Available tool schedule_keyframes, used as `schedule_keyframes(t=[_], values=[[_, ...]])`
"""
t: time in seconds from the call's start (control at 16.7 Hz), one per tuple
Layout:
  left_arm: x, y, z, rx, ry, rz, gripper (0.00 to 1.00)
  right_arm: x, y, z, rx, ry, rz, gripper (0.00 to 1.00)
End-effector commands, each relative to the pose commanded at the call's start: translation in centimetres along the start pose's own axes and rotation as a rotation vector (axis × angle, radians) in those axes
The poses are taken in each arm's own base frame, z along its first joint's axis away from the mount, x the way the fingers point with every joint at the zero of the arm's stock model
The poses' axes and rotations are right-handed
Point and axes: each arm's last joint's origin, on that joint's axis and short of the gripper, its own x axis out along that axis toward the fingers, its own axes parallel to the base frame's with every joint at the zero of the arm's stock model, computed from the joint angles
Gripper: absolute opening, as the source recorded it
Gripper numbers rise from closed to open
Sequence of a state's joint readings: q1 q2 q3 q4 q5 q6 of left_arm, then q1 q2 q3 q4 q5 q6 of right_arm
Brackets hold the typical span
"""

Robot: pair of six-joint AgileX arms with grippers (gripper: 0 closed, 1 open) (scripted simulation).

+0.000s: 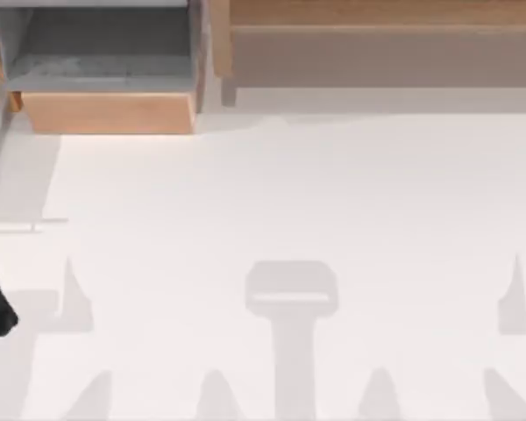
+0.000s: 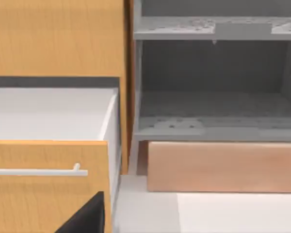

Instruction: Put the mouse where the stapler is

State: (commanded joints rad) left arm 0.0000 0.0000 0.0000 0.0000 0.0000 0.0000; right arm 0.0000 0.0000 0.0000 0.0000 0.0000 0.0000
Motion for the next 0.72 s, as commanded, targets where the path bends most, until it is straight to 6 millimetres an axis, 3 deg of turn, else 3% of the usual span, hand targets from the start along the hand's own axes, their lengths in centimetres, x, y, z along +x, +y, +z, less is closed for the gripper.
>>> schedule_keyframes(t=[0.18, 0.36, 0.54, 0.72], values=[[0.0, 0.1, 0.2, 0.004, 0.007, 0.005, 1.0, 0.0, 0.0, 0.0, 0.0, 0.0, 0.0, 1.0], [0.1, 0.5, 1.9, 0.037, 0.069, 0.049, 1.0, 0.0, 0.0, 0.0, 0.0, 0.0, 0.0, 1.0], [0.8, 1.4, 5.3, 0.09, 0.192, 0.112, 1.0, 0.0, 0.0, 0.0, 0.0, 0.0, 0.0, 1.0], [2.9, 2.7, 9.6, 0.138, 0.36, 0.169, 1.0, 0.0, 0.0, 0.0, 0.0, 0.0, 0.0, 1.0]])
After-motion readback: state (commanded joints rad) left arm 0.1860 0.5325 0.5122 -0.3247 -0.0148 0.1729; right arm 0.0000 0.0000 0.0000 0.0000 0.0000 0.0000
